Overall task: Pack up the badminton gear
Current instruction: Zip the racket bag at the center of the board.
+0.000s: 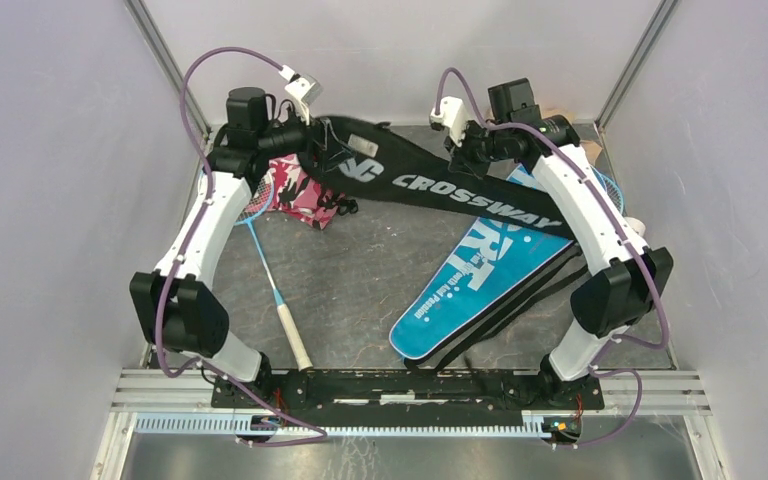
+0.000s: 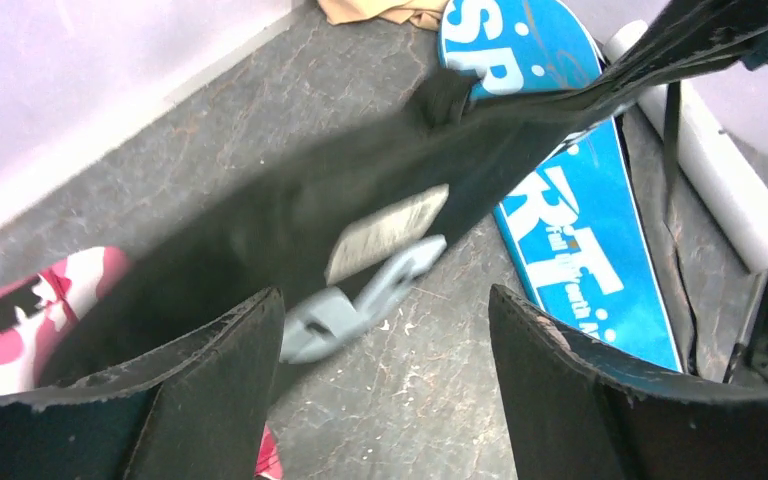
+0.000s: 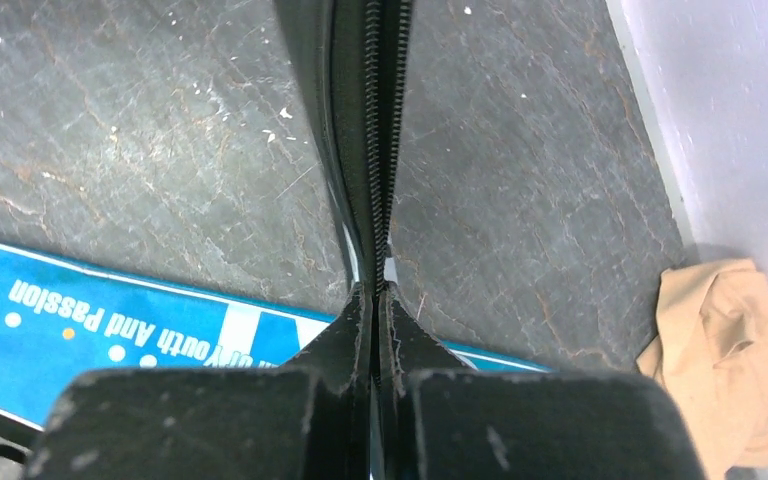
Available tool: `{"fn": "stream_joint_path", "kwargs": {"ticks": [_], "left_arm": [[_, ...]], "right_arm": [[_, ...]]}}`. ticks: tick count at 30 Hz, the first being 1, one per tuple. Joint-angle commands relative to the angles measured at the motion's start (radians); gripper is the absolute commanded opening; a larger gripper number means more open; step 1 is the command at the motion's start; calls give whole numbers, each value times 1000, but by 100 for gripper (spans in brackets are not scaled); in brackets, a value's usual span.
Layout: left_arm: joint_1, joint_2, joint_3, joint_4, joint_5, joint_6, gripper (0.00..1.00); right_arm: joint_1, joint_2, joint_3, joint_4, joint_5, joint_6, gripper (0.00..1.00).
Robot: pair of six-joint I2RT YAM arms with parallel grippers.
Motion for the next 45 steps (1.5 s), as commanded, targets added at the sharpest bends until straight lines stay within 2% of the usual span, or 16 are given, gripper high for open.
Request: {"fn": "stream_joint_path", "kwargs": {"ticks": [1,6,13,15,20,27,29,34,39,45], "left_arm": [[3,-109,69,-138,87,305,82],[0,-112,156,-382,140,547,84],[-32,-91,104,-542,139,781,99],[-56,-75,78,-567,114,826,100],[-135,-4,72,-640,94,837,100],[-245,44,38,-621,23,799,100],[-281,47,21,-639,10,816,95],[-299,37,2,-651,-71,815,77],[-291,0,-33,-654,-97,824,74],[-252,-26,-49,-686,-104,837,62]], "right_arm": [[41,-77,-33,22,-3,-108,0],[80,-106,-148,80,28,-114,0],[117,-221,-386,243,43,-68,0],[128,-269,-470,311,57,-56,0],[156,-374,-630,427,94,-24,0],[177,-471,-757,461,98,-8,0],[177,-487,-769,458,95,-3,0],[177,-512,-799,449,125,-7,0],[177,-541,-828,435,131,-15,0],[176,-571,-860,411,141,-29,0]]}}
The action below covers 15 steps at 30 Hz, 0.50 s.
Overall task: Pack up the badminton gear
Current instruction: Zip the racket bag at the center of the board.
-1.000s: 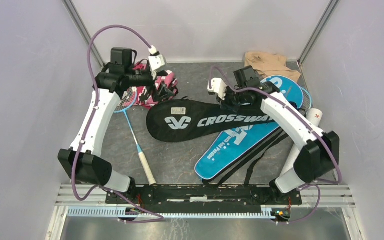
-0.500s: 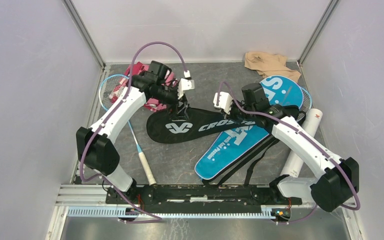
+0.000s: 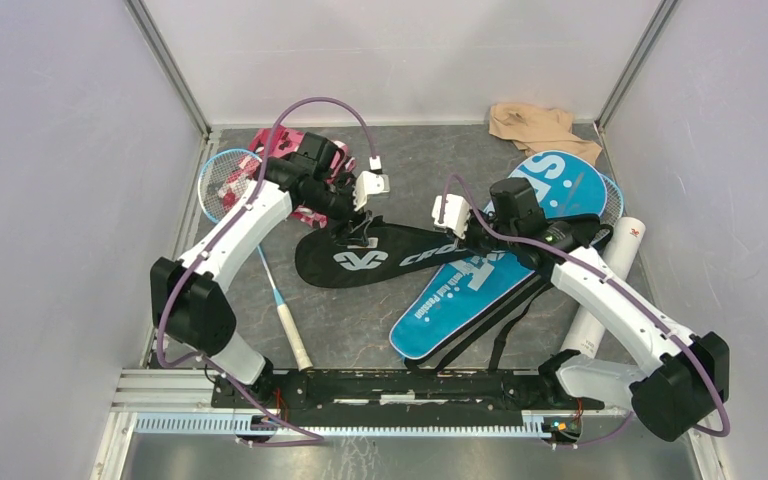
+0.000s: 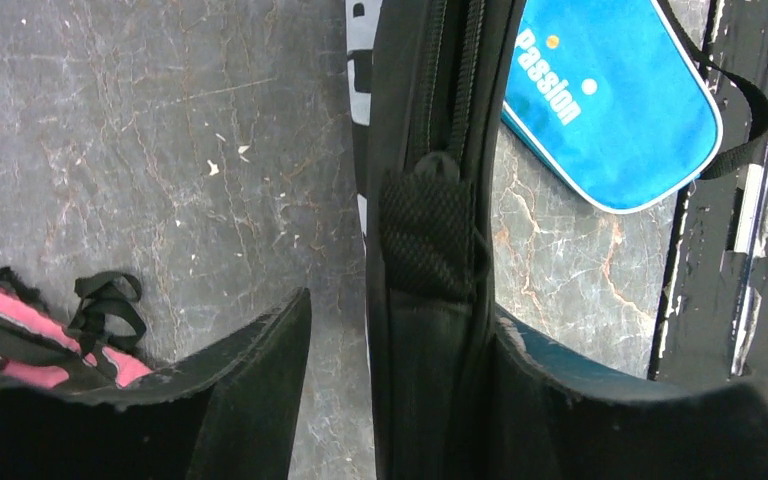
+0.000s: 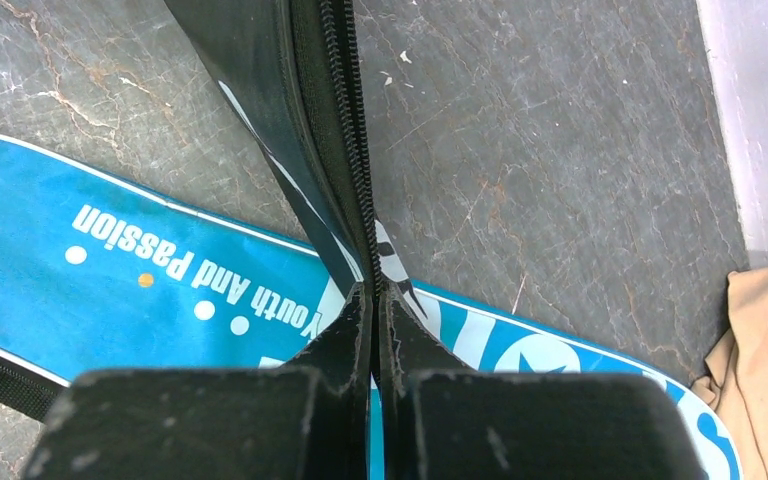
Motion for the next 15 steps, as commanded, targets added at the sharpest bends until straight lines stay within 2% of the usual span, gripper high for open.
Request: {"fn": "stream_joint_path", "kwargs": {"ticks": [1,5,9,11,15], "left_arm": [[29,-63,-7,-39,-5,54,60],[34,-104,-33,-52,30,71,50],[32,-138,-91,-41,52,97,34],[28,-159,-124,-14,54,98,28],[-3,-214,-195,100,8,84,7]], "right_arm": [[1,-35,-15,-14,31,-4,0],[0,-26,-9,-37,13,-6,0],[0,-6,21,-60,-26,-1,2],[1,4,50,-63,-64,17,10],[0,41,124,-46,-160,76,45]]}}
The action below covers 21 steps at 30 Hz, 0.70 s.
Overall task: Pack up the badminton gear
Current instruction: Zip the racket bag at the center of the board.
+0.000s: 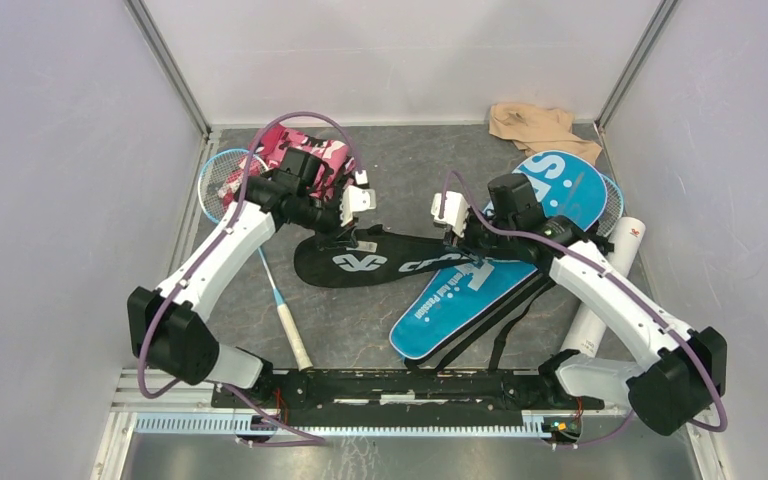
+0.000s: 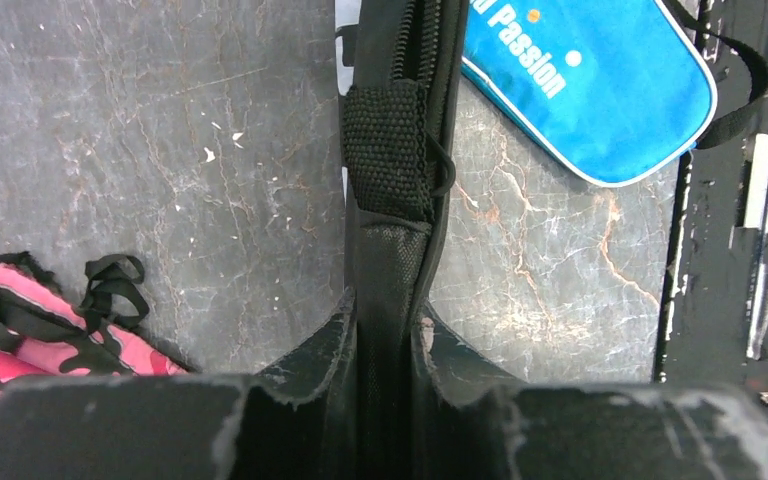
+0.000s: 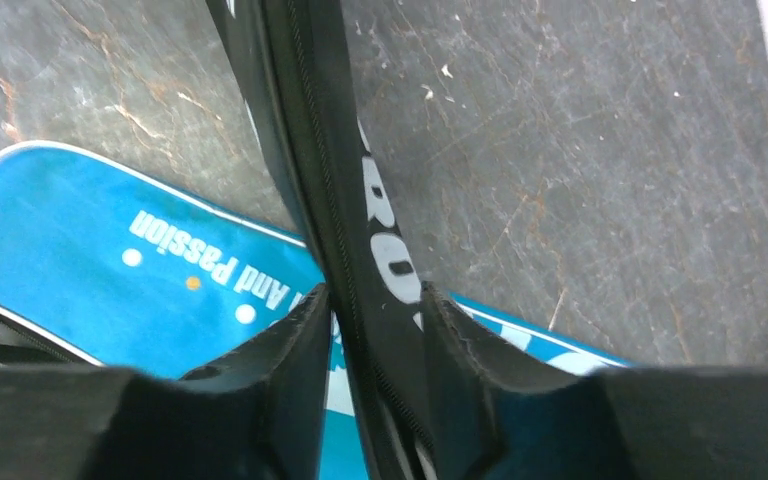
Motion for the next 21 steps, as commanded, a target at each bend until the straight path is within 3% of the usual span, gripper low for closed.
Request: {"fn": "stream_joint_path", "kwargs": {"ticks": [1,3,5,12,18,21], "left_arm": [[-38,-79,-75,116,-15,31,3],[-52,-114,-106,176,-19,13,2],[-63,-137,-133,218,-19,8,2],[-82,-160,-185,304,-33,-8,2],[-100,-150,-186,318,-21,-35,2],[-101,-153,-192,329,-17,-47,2]], "right_arm": [[1,49,123,17,-133,71,52],[1,85,162,32,-184,109,67],[1,122,197,62,-226,158,71],[15,266,319,103,-466,234,70],[69,338,346,111,-503,218,70],[87,354,348,103,-496,205,66]]}}
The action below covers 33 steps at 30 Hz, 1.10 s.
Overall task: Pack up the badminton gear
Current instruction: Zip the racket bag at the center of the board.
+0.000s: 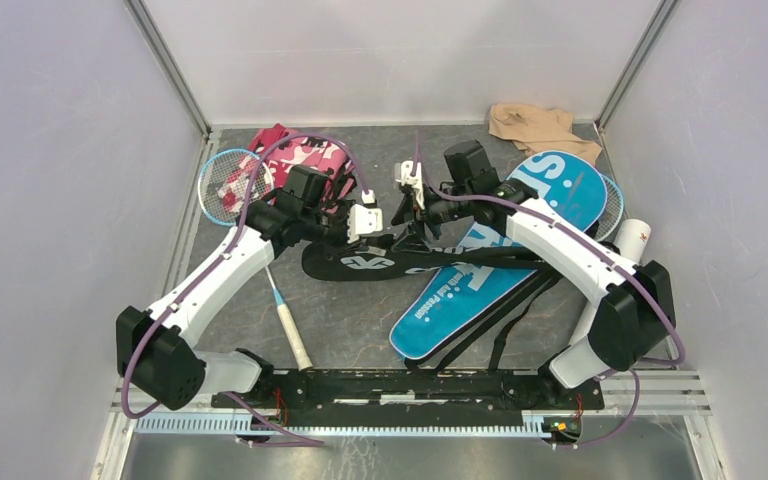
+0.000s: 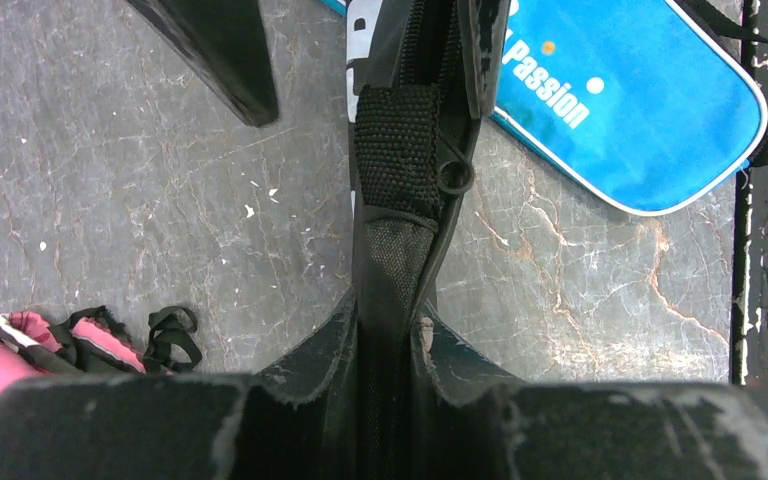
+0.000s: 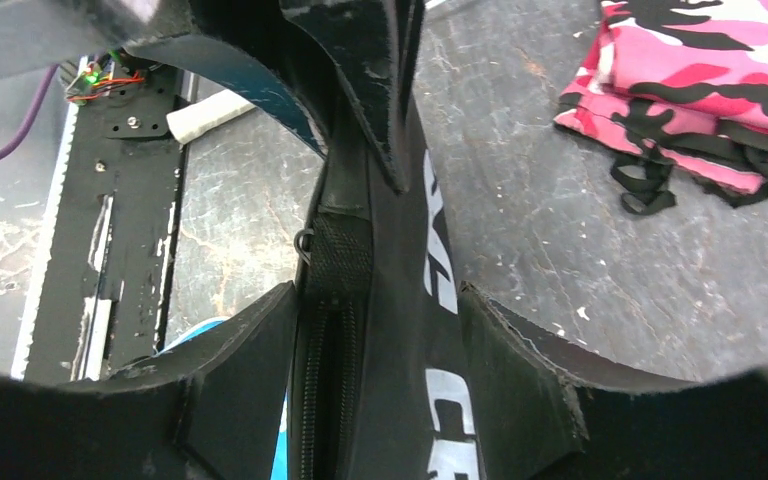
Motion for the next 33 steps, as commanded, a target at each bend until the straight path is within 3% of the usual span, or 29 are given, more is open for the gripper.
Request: {"fn": "stream_joint_path", "kwargs": {"ticks": [1,11,22,25,30,33], "left_arm": [[-10,-13,-10,82,29,-55,2],[-10,-11,-15,101,9,-76,2],[-10,-3,-10,109,-8,-95,2],[-10,-3,-8,108,-9,-100,2],[-11,-3,-8,113,-23,-113,2],[-8,-5,-8,114,-40,-121,2]], "right_arm": [[25,18,42,7,-53,-15,63],[33,39,49,-24,-87,-34,41],[43,49,69,-75,-106,-89,34],[47,58,78,-89,-102,-98,26],[47,50,90,-89,-45,-93,2],[45,32,88,-86,5,-87,0]]}}
